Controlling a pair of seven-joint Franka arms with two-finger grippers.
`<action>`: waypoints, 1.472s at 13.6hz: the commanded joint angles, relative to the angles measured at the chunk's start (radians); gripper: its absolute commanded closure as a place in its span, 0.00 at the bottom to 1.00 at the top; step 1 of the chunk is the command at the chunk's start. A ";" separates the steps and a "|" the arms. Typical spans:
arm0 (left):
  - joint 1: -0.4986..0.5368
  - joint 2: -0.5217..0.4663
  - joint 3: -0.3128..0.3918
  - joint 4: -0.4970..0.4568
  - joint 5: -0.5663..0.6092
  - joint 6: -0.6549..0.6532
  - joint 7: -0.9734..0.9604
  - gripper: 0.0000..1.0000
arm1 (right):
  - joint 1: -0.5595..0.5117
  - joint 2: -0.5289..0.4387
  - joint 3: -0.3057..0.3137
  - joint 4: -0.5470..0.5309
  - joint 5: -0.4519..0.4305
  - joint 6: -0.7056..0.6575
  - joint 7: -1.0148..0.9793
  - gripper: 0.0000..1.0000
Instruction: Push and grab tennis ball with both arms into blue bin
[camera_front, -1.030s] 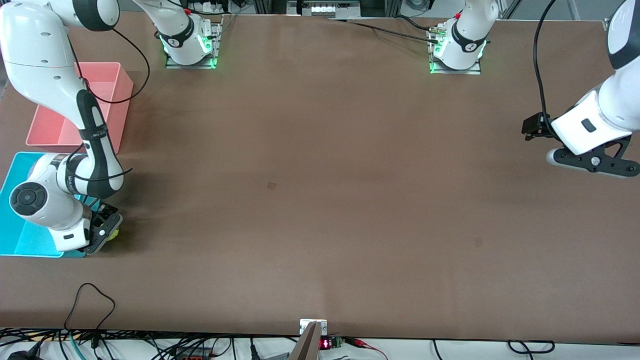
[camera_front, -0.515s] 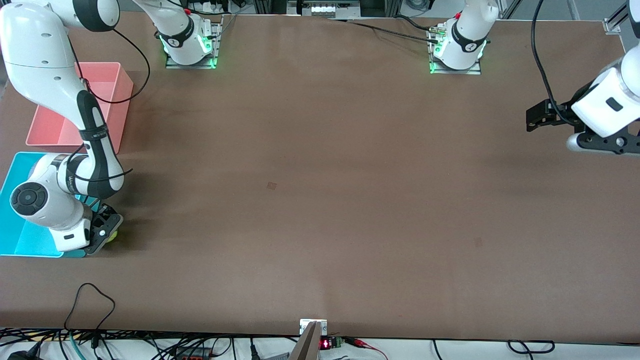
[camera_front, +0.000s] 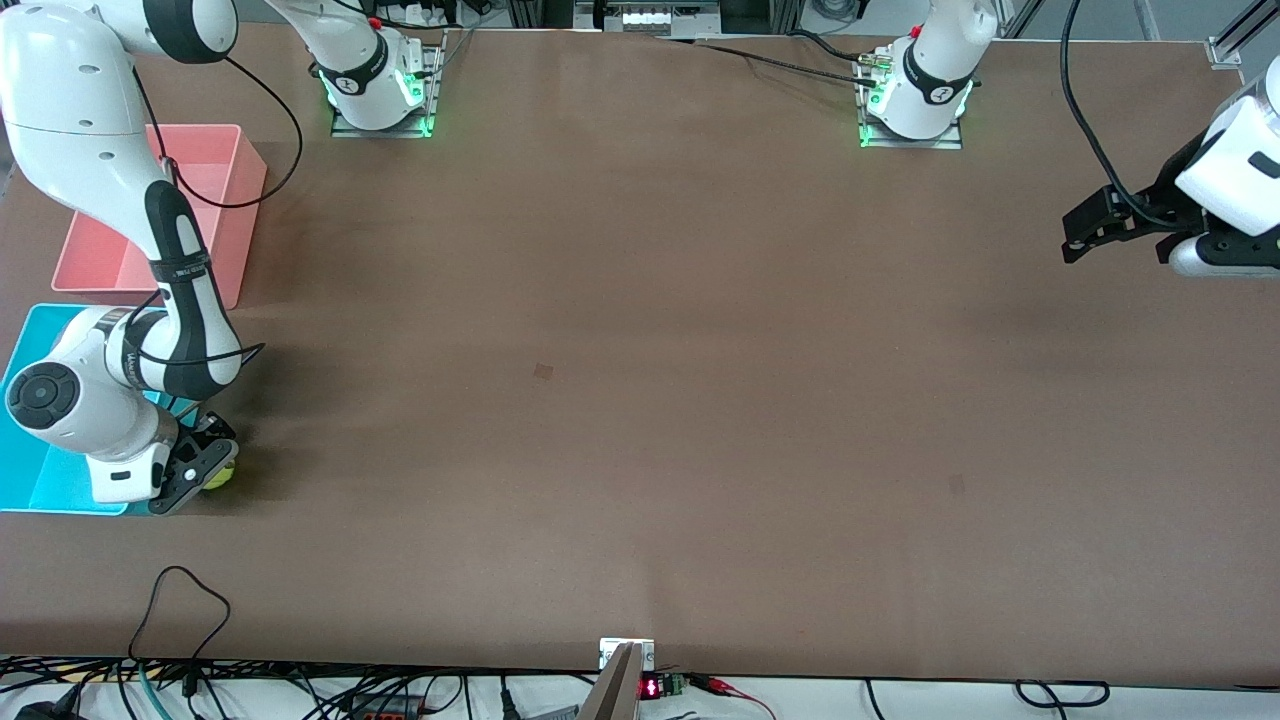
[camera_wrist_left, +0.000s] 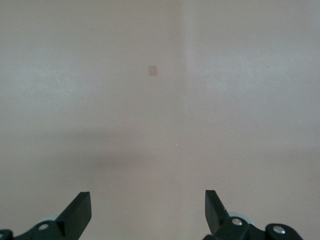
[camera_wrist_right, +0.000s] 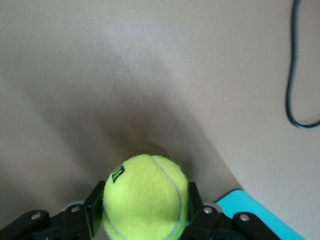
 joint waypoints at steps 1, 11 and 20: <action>0.003 -0.045 0.010 -0.067 -0.022 0.027 -0.014 0.00 | 0.005 -0.025 0.004 0.009 0.006 -0.007 0.176 1.00; 0.030 -0.126 -0.003 -0.216 -0.008 0.124 0.005 0.00 | -0.032 -0.266 -0.065 -0.035 0.011 -0.301 0.546 1.00; 0.029 -0.125 -0.017 -0.178 -0.005 0.035 0.149 0.00 | -0.142 -0.299 -0.133 -0.248 -0.005 -0.309 0.631 1.00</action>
